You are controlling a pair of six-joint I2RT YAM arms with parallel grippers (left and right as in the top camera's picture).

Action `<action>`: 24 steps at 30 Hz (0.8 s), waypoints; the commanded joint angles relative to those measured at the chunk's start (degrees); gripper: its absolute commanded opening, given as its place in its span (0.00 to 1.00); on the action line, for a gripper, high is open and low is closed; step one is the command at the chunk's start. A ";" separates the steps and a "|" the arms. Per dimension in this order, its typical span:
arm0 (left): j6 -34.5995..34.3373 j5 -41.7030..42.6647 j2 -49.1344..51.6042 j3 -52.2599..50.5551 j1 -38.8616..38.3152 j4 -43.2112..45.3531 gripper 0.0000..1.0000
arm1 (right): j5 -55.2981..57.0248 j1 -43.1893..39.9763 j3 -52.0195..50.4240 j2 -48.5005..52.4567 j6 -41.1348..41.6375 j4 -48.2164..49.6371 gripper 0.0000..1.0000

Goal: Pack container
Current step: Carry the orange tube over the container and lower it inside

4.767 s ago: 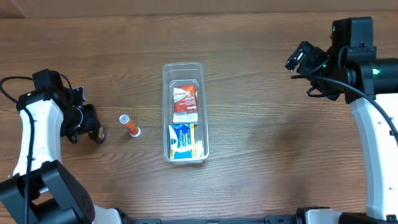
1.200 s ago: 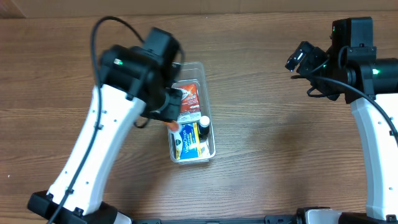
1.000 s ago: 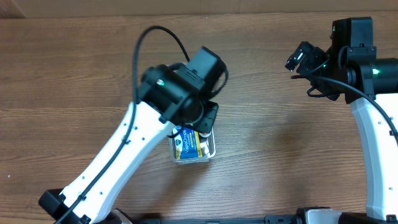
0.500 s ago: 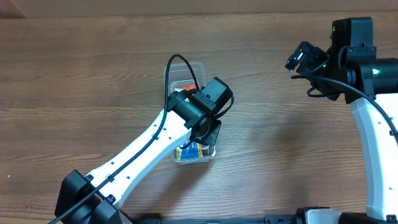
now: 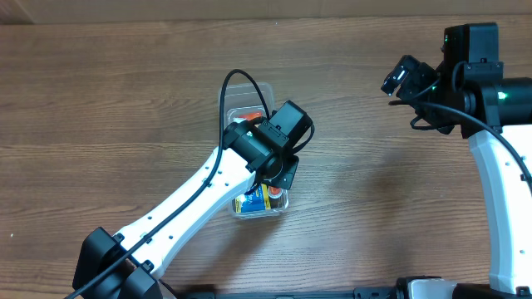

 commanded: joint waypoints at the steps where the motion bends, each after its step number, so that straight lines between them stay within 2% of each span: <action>1: 1.81 -0.26 -0.28 4.24 -0.72 0.31 0.04 | -0.07 -0.24 0.74 -0.72 0.22 0.15 1.00; 6: 4.15 -0.39 -0.28 2.82 -0.79 0.42 0.04 | -0.07 -0.24 0.74 -0.72 0.22 0.15 1.00; 13: 4.26 -0.39 -0.28 -6.19 -0.79 8.57 0.05 | -0.07 -0.24 0.74 -0.72 0.22 0.15 1.00; 15: 5.49 -0.42 -0.28 -6.95 -0.79 9.14 0.08 | -0.07 -0.24 0.74 -0.72 0.22 0.15 1.00; 16: 5.46 -0.39 -0.28 -6.95 -0.79 9.14 0.12 | -0.07 -0.24 0.74 -0.72 0.22 0.15 1.00; 17: 5.62 -0.39 -0.28 -6.95 -0.79 9.09 0.24 | -0.07 -0.22 0.74 -0.72 0.22 0.15 1.00; 18: 5.70 -0.31 -0.39 -6.62 -0.76 8.41 0.44 | -0.07 -0.24 0.74 -0.72 0.22 0.15 1.00; 20: 7.21 -0.09 -0.90 -2.32 -0.74 4.17 0.62 | -0.07 -0.24 0.74 -0.72 0.22 0.15 1.00; 21: 8.20 -0.20 -1.14 2.08 -0.72 0.61 0.63 | -0.07 -0.24 0.74 -0.72 0.22 0.15 1.00; 23: 8.90 -2.14 -1.60 13.84 -0.72 -8.04 0.76 | -0.07 -0.24 0.74 -0.72 0.22 0.15 1.00; 24: 8.87 -3.93 -1.60 19.08 -0.72 -11.89 0.77 | -0.07 -0.24 0.74 -0.72 0.22 0.15 1.00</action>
